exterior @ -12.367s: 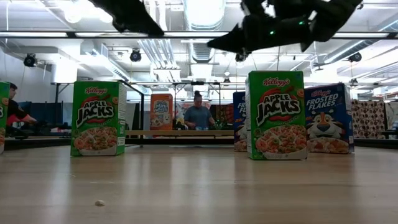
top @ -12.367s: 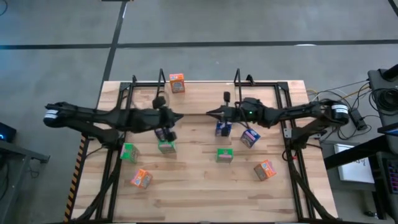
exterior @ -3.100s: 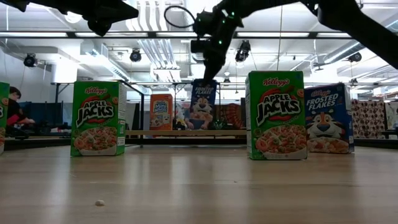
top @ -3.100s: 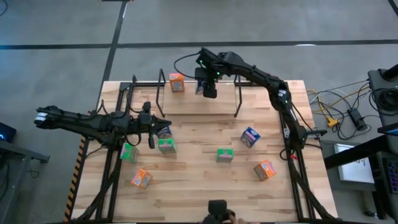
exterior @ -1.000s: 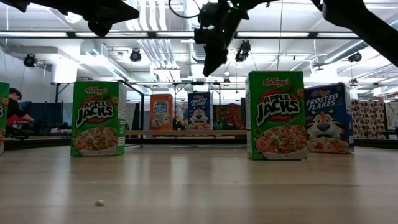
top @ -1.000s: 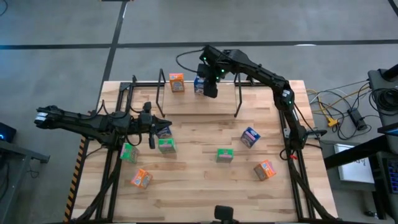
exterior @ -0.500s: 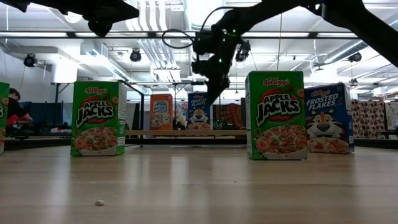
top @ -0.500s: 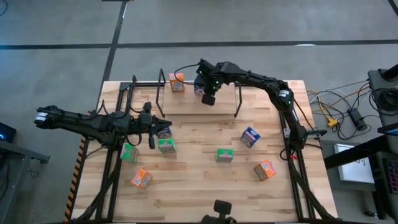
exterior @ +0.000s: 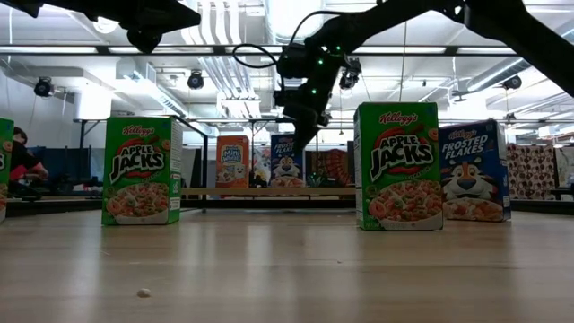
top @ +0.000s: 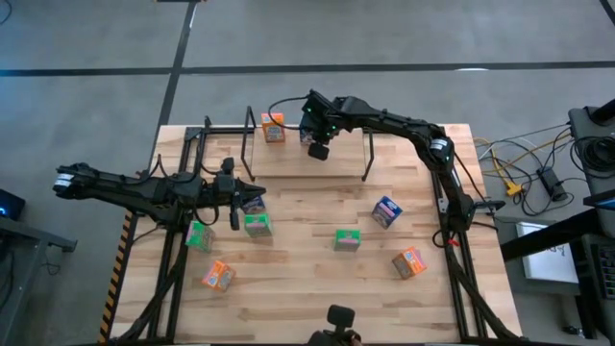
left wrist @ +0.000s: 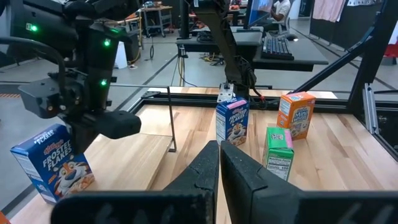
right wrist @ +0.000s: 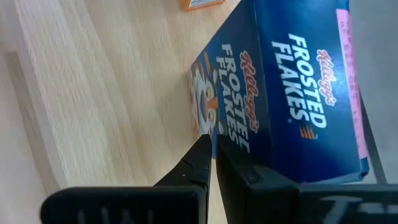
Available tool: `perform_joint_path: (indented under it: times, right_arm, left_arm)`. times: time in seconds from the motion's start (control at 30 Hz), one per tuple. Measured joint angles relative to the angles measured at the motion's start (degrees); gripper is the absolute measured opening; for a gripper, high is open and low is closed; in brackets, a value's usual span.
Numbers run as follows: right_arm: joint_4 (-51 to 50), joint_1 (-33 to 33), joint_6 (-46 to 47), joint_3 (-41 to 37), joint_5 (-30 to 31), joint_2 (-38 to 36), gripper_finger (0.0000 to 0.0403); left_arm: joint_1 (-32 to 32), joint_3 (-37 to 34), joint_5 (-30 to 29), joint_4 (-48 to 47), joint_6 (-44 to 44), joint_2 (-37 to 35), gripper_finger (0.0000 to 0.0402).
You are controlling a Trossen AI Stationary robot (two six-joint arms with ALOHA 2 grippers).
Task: Stack cereal on shelf
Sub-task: Put the center blue cereal box on the shelf
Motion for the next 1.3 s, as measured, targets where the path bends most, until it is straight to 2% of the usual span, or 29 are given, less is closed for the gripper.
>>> perform_joint_path:
  times: [0.23,0.53,0.87,1.07,1.3]
  right_arm:
    - [0.9,0.0,-1.0,0.0,3.3,0.0,0.0013]
    - [0.7,0.1,-1.1,-0.1,3.4,0.0,0.0013]
    - [-8.4,-0.4,0.0,-1.2,2.8,-0.3,0.0013]
    - [-4.2,-2.9,0.0,-3.0,6.0,-0.3,0.0013]
    - [0.6,-3.4,-0.4,-3.5,5.3,-0.3,0.0013]
  left_arm:
    - [0.0,0.0,0.0,0.0,0.0,0.0,0.0]
    - [0.0,0.0,0.0,-0.1,0.0,0.0,0.0]
    - [0.0,0.0,0.0,-0.1,0.0,0.0,0.0]
    - [0.0,0.0,0.0,-0.1,0.0,0.0,0.0]
    - [0.0,0.0,0.0,-0.1,0.0,0.0,0.0]
